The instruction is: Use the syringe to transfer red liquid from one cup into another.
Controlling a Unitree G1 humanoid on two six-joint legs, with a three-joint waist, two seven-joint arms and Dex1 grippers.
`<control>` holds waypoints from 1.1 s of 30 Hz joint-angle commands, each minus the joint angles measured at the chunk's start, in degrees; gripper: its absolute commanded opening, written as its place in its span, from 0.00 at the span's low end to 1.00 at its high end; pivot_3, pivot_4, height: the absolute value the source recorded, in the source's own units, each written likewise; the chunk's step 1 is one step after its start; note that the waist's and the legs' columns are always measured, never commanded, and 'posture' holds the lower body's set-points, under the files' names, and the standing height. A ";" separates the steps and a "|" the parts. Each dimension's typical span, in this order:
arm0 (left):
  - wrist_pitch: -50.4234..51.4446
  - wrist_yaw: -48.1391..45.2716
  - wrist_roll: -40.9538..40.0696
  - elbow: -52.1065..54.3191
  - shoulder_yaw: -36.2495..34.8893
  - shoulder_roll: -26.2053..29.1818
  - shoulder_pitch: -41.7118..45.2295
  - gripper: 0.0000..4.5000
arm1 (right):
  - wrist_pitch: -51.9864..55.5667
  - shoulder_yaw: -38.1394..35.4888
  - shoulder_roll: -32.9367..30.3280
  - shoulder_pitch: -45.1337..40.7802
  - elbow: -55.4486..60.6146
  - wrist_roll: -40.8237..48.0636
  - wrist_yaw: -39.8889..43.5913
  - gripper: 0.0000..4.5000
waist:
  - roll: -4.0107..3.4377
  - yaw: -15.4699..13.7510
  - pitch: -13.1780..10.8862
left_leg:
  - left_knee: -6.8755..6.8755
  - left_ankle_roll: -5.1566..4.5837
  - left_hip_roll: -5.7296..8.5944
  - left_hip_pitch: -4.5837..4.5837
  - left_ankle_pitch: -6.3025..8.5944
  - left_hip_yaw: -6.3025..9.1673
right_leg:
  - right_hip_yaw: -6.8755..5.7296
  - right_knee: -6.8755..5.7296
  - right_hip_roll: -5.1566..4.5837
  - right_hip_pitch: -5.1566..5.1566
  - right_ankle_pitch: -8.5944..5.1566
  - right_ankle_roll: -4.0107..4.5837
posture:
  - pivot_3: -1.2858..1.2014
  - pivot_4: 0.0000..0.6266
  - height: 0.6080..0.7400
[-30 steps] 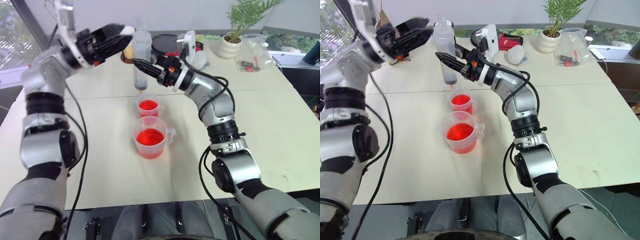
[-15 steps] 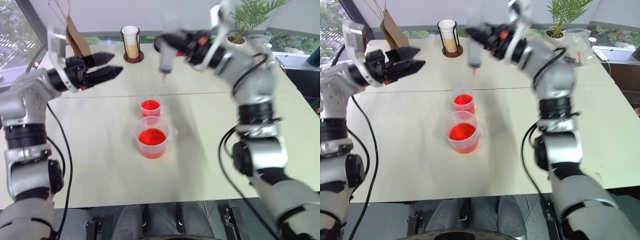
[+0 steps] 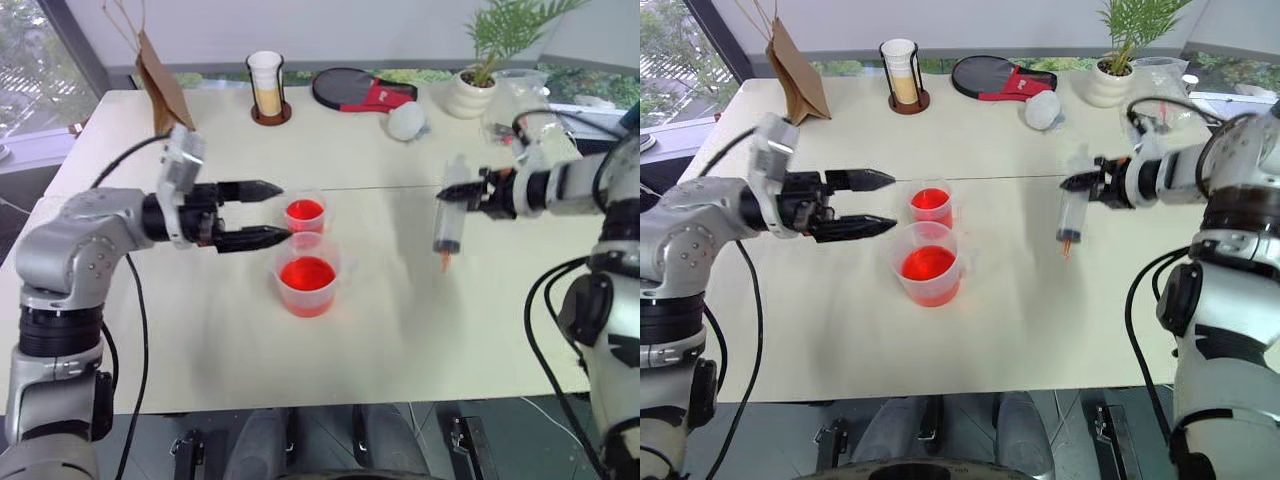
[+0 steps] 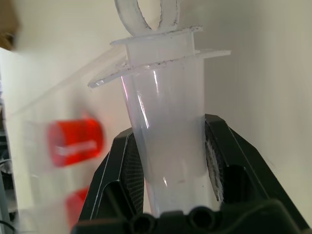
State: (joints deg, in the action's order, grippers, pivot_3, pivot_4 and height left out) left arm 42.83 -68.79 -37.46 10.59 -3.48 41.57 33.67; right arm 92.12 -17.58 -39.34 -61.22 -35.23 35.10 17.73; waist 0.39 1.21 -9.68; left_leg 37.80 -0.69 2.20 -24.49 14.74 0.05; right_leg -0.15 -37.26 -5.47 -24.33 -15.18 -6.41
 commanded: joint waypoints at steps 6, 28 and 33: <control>-2.47 -0.26 0.20 0.47 1.27 0.33 0.56 0.96 | 0.38 -5.32 4.28 4.25 5.78 4.97 -14.43 0.31 | 0.00 -0.55 0.00 | 0.17 -0.07 0.00 -0.05 0.02 -0.01 | -0.02 -0.01 0.04 0.05 0.00 -0.01 | 0.52 0.24 1.00; -3.73 7.56 -1.03 -9.76 -5.27 -2.44 2.79 0.98 | -12.66 -7.68 -11.01 13.34 23.23 14.62 19.26 0.99 | 0.01 -0.48 -0.02 | 0.24 -0.30 -0.07 -0.02 0.14 0.01 | -0.05 0.09 0.37 0.22 0.00 -0.04 | 0.52 0.24 1.00; -3.20 8.84 0.10 -8.60 -6.30 -0.87 -4.16 0.98 | -40.80 -8.46 -15.78 42.02 32.17 4.38 36.98 0.99 | 0.10 -0.64 0.03 | 0.29 -0.35 -0.11 0.18 0.17 0.18 | -0.06 0.19 0.42 0.59 -0.01 -0.06 | 0.52 0.24 1.00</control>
State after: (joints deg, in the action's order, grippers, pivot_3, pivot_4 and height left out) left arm 39.53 -59.99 -37.62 0.49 -8.09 39.04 31.09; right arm 61.61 -24.03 -54.99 -24.19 -4.77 43.58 50.27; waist 0.49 0.58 -9.65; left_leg 38.12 -1.05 2.09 -24.26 14.92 0.21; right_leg -0.20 -37.05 -5.07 -23.68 -15.19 -6.47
